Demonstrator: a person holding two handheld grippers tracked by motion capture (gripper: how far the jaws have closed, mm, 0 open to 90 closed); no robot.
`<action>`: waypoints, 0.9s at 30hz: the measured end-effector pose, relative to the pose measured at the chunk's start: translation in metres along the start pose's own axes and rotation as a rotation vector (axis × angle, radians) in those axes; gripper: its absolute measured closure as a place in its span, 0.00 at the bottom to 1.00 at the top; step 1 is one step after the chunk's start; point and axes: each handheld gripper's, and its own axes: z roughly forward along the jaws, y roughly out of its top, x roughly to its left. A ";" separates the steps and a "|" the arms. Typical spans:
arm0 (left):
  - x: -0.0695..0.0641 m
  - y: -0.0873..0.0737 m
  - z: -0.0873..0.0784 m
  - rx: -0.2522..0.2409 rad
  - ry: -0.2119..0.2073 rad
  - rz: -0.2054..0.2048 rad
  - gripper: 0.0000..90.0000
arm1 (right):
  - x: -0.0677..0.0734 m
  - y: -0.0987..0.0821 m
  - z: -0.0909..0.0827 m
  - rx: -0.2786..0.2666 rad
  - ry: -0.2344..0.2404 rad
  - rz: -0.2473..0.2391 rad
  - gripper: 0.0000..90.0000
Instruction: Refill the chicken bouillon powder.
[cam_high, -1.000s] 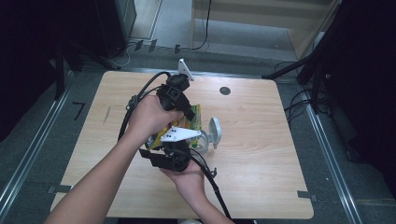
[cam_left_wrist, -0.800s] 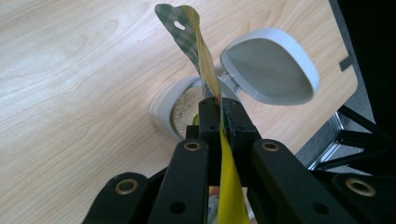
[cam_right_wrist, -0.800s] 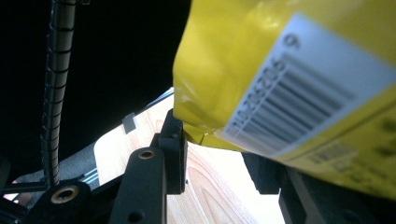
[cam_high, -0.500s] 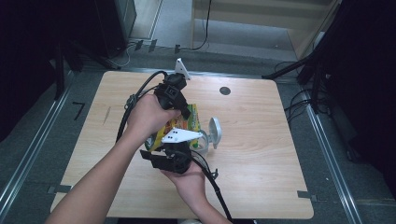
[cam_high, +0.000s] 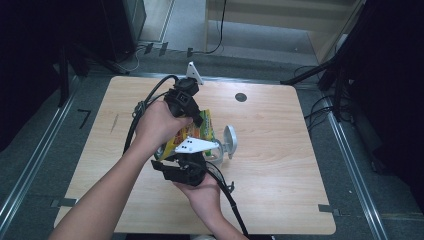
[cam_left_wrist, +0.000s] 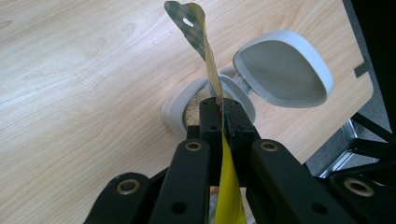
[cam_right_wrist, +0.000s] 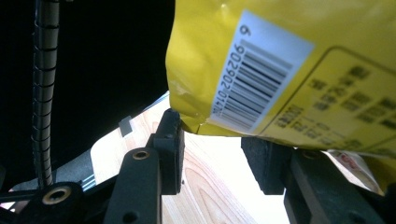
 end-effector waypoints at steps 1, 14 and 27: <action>0.000 0.000 0.000 0.001 -0.003 0.000 0.99 | 0.000 0.000 0.000 -0.001 0.001 0.000 0.68; -0.001 0.004 0.004 0.005 -0.044 0.013 0.97 | -0.001 0.005 -0.006 0.004 0.002 0.001 0.69; 0.003 0.006 0.006 0.012 -0.077 -0.011 0.97 | -0.002 0.006 -0.005 0.014 -0.003 -0.006 0.69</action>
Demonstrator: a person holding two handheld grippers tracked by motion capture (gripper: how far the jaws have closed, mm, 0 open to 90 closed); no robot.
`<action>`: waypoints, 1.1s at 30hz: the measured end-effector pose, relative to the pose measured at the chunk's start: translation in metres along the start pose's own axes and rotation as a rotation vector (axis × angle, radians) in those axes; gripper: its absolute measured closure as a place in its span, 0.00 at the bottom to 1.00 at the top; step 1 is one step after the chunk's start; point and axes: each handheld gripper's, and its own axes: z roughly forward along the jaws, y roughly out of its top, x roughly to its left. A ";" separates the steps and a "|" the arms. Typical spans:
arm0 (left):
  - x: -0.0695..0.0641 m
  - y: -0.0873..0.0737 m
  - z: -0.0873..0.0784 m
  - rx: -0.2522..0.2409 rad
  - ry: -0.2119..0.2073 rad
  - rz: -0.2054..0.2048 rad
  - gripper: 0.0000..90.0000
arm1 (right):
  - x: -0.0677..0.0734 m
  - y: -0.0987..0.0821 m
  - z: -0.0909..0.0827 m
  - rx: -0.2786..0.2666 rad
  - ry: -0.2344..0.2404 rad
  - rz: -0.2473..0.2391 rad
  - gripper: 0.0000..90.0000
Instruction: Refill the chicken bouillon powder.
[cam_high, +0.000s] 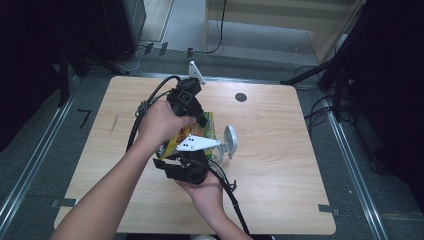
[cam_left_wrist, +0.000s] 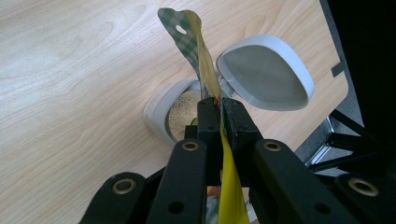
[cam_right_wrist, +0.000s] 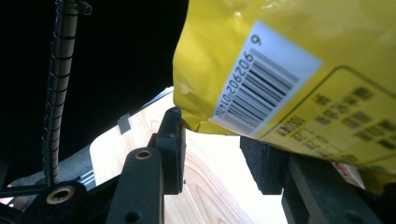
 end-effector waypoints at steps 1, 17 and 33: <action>0.000 0.000 0.000 0.001 -0.001 -0.001 0.97 | 0.000 0.000 0.000 0.000 0.000 0.003 0.69; 0.003 0.002 -0.002 0.006 -0.020 -0.010 0.97 | 0.001 0.003 0.000 -0.002 -0.001 0.000 0.69; 0.002 0.004 -0.001 0.007 -0.023 -0.008 0.96 | 0.000 0.004 -0.001 -0.009 0.001 0.009 0.70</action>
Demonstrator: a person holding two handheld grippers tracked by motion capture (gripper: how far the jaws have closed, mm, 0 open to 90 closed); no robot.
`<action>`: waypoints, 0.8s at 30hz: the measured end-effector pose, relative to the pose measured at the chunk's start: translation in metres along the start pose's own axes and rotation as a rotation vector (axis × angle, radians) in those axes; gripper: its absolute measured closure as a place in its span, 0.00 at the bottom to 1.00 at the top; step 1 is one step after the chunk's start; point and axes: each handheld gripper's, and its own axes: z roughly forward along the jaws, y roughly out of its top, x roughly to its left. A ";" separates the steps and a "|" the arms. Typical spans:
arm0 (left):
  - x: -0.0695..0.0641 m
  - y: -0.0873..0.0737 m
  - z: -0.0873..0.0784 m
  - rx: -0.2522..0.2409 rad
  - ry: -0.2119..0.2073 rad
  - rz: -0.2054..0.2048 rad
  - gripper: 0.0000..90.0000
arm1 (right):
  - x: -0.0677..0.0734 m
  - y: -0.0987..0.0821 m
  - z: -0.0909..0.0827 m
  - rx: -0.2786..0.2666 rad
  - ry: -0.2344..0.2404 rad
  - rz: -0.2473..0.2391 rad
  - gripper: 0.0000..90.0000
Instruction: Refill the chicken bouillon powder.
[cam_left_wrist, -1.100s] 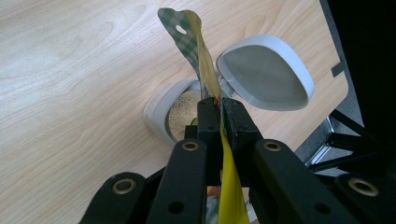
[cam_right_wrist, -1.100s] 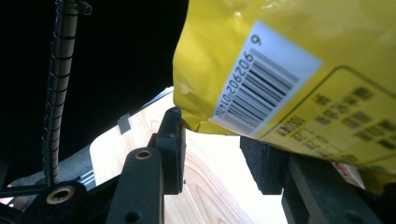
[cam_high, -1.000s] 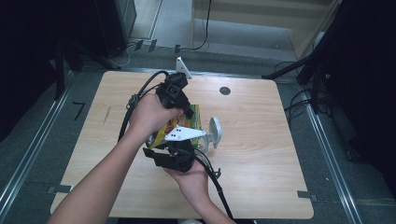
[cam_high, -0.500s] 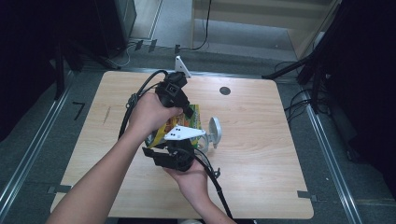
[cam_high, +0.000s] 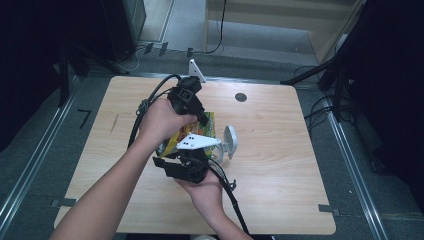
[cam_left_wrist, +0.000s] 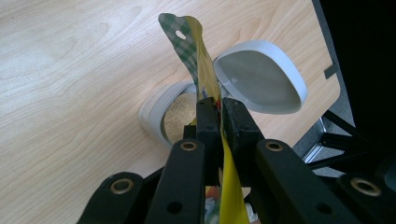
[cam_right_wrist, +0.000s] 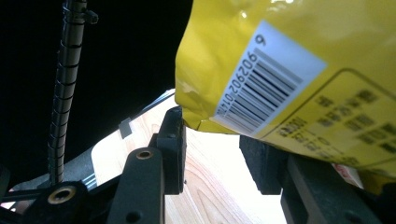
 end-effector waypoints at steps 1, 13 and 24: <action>0.000 0.000 0.000 0.000 0.000 0.000 0.96 | 0.000 0.000 0.000 0.000 0.000 -0.002 0.70; -0.001 0.000 -0.001 -0.002 -0.003 0.005 0.95 | 0.000 0.000 0.000 -0.002 -0.001 -0.004 0.70; -0.003 0.001 -0.002 0.003 0.002 0.004 0.95 | 0.001 0.002 -0.001 -0.009 0.001 -0.003 0.70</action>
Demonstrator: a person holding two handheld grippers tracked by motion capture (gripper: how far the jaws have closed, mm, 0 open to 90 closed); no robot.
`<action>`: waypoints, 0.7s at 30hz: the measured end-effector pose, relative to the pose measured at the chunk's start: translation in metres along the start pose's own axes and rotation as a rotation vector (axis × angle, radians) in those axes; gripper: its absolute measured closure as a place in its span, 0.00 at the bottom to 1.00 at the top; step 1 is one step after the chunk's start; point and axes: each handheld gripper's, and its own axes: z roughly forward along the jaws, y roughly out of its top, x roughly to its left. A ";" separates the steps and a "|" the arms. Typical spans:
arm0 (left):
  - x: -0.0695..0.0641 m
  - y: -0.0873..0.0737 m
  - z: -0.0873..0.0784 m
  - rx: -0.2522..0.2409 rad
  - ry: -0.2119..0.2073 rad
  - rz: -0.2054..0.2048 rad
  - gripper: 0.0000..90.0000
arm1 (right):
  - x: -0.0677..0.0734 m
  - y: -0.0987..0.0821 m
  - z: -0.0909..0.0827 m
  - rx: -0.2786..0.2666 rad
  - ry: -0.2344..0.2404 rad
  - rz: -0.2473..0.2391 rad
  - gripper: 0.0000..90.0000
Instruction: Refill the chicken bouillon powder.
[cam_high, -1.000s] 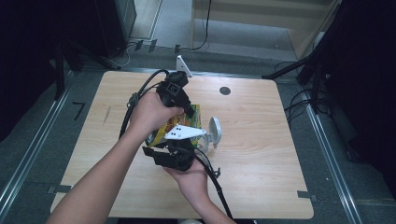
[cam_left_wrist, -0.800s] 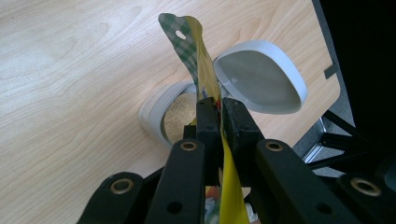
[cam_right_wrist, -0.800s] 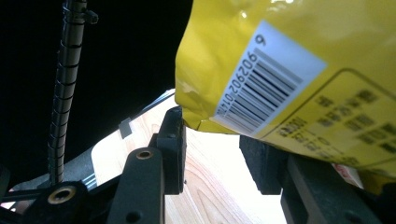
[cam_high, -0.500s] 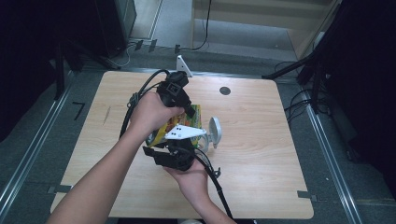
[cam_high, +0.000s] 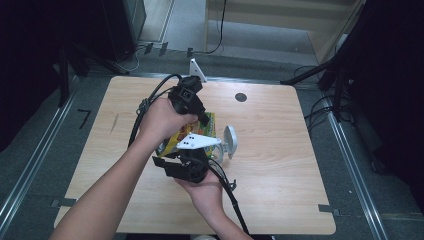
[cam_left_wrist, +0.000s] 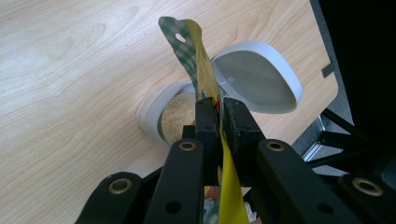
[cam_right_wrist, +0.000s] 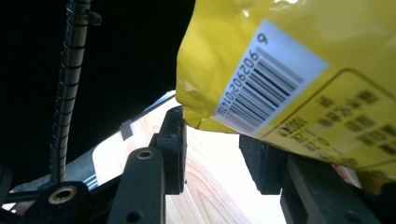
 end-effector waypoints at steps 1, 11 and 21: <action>-0.001 0.000 0.000 0.002 0.001 0.001 0.95 | 0.000 0.000 0.000 -0.001 0.000 0.002 0.70; -0.007 0.001 0.000 0.005 0.003 0.020 0.95 | 0.001 0.000 0.000 -0.008 0.003 0.014 0.71; -0.009 0.001 0.000 0.009 0.011 0.026 0.95 | 0.001 0.000 0.001 -0.016 -0.002 0.026 0.71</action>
